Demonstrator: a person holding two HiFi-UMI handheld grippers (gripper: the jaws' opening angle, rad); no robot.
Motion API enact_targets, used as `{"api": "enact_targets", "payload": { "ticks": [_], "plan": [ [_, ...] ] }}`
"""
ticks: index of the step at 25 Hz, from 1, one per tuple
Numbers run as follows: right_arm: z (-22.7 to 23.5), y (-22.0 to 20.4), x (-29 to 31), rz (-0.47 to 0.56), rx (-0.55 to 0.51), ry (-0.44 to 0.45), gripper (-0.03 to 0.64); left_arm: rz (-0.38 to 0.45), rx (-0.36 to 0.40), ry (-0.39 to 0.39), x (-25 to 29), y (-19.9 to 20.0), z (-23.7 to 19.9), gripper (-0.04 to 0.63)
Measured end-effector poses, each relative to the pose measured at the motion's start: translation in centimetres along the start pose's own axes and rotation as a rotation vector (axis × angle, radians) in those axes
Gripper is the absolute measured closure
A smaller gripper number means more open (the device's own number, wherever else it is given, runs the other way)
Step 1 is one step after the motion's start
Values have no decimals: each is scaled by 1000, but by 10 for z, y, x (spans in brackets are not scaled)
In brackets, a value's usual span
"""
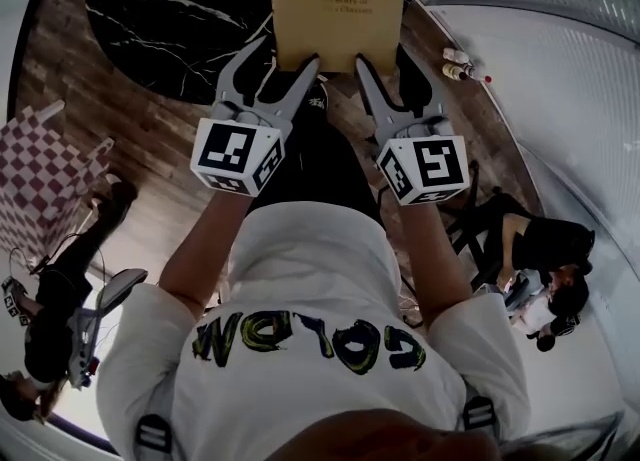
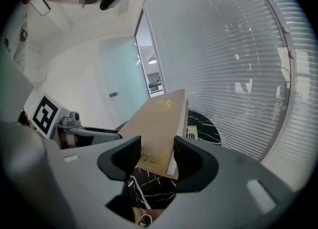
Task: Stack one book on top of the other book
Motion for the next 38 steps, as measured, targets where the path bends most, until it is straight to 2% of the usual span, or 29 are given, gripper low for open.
{"api": "enact_targets", "payload": {
  "ticks": [8,22,38],
  "plan": [
    [35,-7,35,-13,-15,-2,403,10,-9,11,46,-7,-16,322],
    [81,-44,103,-75,3,32,402,-39,-27,61,113,-41,-56,322],
    [110,-75,132,-111,66,78,402,-66,-28,104,148,-62,-67,322]
  ]
}}
Point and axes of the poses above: the fingertips, and each gripper's own axes: x forward along the fingers, z to its right, y out of its top, the point moved 2 cm from there along -x, backward along the fingers, and after that the axes turned 1 degree about -z, right-handed, at the moved point
